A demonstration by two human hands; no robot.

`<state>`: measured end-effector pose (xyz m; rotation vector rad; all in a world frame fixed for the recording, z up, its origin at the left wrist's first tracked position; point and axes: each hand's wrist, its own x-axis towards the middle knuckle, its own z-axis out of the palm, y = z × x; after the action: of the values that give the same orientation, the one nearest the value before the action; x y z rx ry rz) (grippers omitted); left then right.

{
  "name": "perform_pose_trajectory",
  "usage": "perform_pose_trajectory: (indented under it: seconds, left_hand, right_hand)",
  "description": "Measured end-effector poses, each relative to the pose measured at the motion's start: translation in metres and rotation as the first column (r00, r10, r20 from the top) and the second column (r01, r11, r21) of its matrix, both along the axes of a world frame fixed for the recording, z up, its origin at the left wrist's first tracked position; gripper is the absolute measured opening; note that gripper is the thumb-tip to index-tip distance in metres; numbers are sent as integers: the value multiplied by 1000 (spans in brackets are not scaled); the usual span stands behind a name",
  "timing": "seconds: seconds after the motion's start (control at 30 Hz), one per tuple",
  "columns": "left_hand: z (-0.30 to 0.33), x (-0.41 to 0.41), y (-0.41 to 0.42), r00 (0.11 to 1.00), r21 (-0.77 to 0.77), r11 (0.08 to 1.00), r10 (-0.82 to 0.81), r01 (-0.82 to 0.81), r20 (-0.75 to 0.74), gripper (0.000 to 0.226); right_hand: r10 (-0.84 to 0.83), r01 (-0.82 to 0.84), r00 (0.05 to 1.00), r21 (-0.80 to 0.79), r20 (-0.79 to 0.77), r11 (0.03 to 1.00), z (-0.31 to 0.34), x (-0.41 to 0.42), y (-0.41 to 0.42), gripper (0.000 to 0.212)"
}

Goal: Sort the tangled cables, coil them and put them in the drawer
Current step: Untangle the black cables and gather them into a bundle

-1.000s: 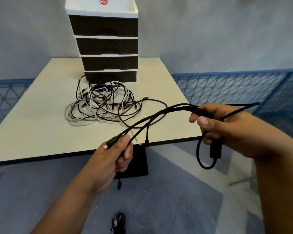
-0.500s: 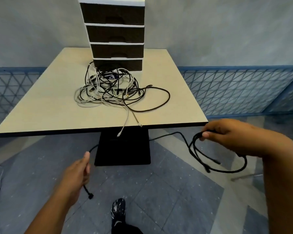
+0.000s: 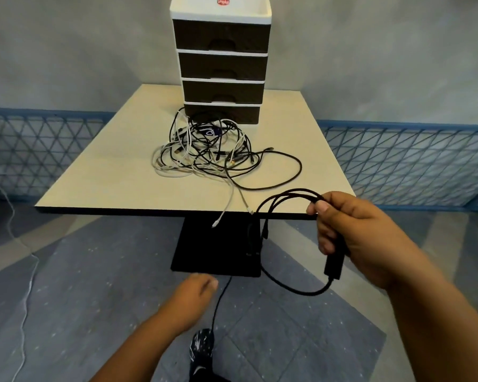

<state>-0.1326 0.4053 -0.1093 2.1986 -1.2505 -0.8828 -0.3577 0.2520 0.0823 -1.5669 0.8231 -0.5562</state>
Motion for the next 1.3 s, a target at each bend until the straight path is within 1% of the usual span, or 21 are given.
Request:
perform_pose_trajectory:
  seconds: [0.03, 0.1, 0.17, 0.2, 0.23, 0.3, 0.33, 0.37, 0.4, 0.43, 0.47, 0.53, 0.57, 0.6, 0.67, 0.77, 0.83, 0.93, 1.0, 1.17, 1.3]
  left_hand:
    - [18, -6, -8, 995, -141, 986, 76, -84, -61, 24]
    - [61, -19, -22, 961, -400, 879, 192, -258, -198, 30]
    - [102, -29, -31, 930, -536, 771, 200, -343, -307, 31]
    - [118, -33, -35, 915, -553, 753, 161, -356, -370, 32]
    - [132, -39, -39, 891, -533, 768, 106, -355, -442, 34]
    - [149, -47, -49, 807, -402, 854, 34, -330, -590, 45]
    - [154, -51, -54, 733, -320, 889, 23, -326, -680, 54]
    - [158, -53, -60, 630, -252, 902, 28, -351, -776, 60]
    - [162, -54, -65, 501, -191, 895, 41, -403, -864, 62]
    - [165, -52, -71, 361, -129, 875, 55, -467, -931, 56]
    - [169, -46, -75, 220, -68, 846, 59, -528, -974, 45]
    - [178, -30, -83, 2, 30, 794, 40, -607, -999, 27]
    - [181, -21, -86, -73, 59, 773, 16, -632, -997, 24]
    - [184, -10, -89, -105, 61, 754, -10, -654, -994, 24]
    - [191, 7, -91, -85, 18, 710, -59, -704, -995, 28]
    - [197, 21, -90, -8, -80, 662, -128, -745, -992, 31]
    - [198, 28, -87, 57, -155, 641, -172, -751, -984, 26]
    - [200, 45, -85, 196, -271, 606, -189, -748, -962, 22]
    - [202, 60, -88, 250, -315, 589, -192, -744, -949, 25]
    - [202, 99, -104, 284, -343, 567, -192, -749, -939, 29]
    - [203, 143, -128, 302, -376, 575, -224, -726, -926, 30]
  right_hand:
    - [-3, 3, 1000, 3, 8, 1000, -3, 5, 2, 23]
    - [-5, 5, 1000, 7, 15, 1000, -7, 13, 7, 21]
    - [10, -10, 1000, 4, 8, 1000, -10, 23, 11, 19]
    - [20, -20, 1000, 2, 2, 1000, -12, 28, 15, 19]
    - [28, -28, 1000, 1, -1, 1000, -13, 32, 18, 19]
    - [61, -61, 998, -15, 12, 998, -15, 41, 27, 18]
    - [91, -90, 996, -29, 24, 996, -17, 44, 31, 16]
    - [127, -125, 991, -43, 34, 991, -18, 47, 35, 16]
    - [161, -159, 986, -58, 43, 986, -21, 49, 39, 18]
    - [191, -188, 980, -63, 55, 980, -24, 51, 43, 21]
    - [214, -210, 975, -61, 66, 976, -28, 52, 46, 22]
    - [255, -253, 964, -37, 70, 967, -37, 53, 51, 21]
    - [280, -279, 959, -31, 49, 960, -41, 53, 52, 21]
    - [309, -308, 951, -36, 19, 951, -45, 52, 53, 19]
    - [356, -357, 934, -41, -39, 933, -50, 52, 53, 22]
    - [395, -397, 917, -25, -62, 918, -53, 58, 54, 31]
    - [425, -434, 898, -72, -114, 898, -57, 65, 50, 33]
    - [470, -497, 858, -105, -207, 861, -65, 76, 42, 28]
    - [495, -521, 838, -64, -229, 851, -69, 87, 35, 22]
    - [529, -530, 819, 61, -221, 846, -74, 128, 5, 13]
    - [550, -554, 798, 59, -246, 830, -70, 173, -25, 16]
